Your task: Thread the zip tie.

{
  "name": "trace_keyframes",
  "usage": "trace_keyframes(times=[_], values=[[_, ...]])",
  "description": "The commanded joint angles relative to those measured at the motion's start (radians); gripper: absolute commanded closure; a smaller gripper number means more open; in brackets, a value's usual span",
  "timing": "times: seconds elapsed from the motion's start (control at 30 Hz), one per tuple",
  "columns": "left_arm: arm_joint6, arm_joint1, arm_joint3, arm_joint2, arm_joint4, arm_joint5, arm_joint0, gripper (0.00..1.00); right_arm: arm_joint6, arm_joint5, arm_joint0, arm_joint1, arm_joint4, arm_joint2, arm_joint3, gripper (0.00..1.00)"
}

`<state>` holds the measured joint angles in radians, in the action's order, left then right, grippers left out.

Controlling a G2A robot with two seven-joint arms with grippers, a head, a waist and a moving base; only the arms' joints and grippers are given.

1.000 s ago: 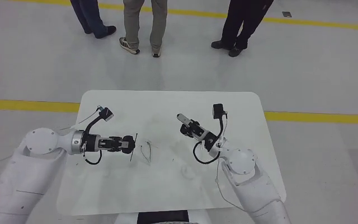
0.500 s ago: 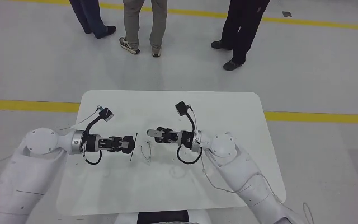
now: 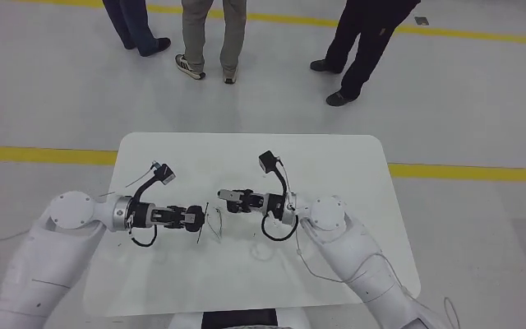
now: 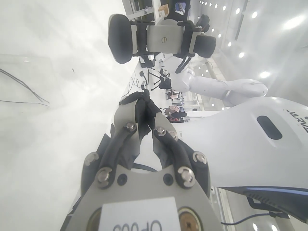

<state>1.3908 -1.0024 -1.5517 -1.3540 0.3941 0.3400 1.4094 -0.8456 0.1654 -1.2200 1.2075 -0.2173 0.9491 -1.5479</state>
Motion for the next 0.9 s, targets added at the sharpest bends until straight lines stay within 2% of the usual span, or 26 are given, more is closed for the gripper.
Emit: trace_keyframes(times=[0.0,0.07,0.17,0.37,0.6,0.63,0.67,0.77,0.87], values=[[-0.001,0.002,0.006,0.017,0.020,0.000,0.001,1.00,-0.020,0.004,0.017,0.005,-0.025,-0.016,0.024,0.00],[-0.001,0.005,0.014,0.033,0.032,0.000,-0.002,1.00,-0.043,0.029,0.030,0.010,-0.044,-0.029,0.042,0.00],[-0.001,0.008,0.012,0.053,0.035,0.000,-0.013,1.00,-0.043,0.029,0.030,0.010,-0.044,-0.029,0.042,0.00],[-0.001,0.009,0.012,0.053,0.033,0.000,-0.014,1.00,-0.037,0.042,0.018,0.011,-0.053,-0.035,0.031,0.00],[-0.001,0.009,0.012,0.053,0.033,0.000,-0.014,1.00,-0.036,0.011,0.012,0.011,-0.074,-0.037,0.045,0.02],[-0.001,0.009,0.012,0.053,0.033,0.000,-0.014,1.00,-0.035,0.005,0.012,0.011,-0.075,-0.037,0.046,0.44],[-0.001,0.009,0.012,0.053,0.033,0.000,-0.014,1.00,-0.036,0.000,0.012,0.011,-0.084,-0.037,0.046,0.54],[-0.001,0.009,0.012,0.053,0.033,0.000,-0.014,1.00,-0.041,-0.007,0.012,0.012,-0.097,-0.037,0.050,0.67],[-0.001,0.009,0.012,0.053,0.033,0.000,-0.014,1.00,-0.046,-0.009,0.012,0.013,-0.110,-0.037,0.053,0.71]])
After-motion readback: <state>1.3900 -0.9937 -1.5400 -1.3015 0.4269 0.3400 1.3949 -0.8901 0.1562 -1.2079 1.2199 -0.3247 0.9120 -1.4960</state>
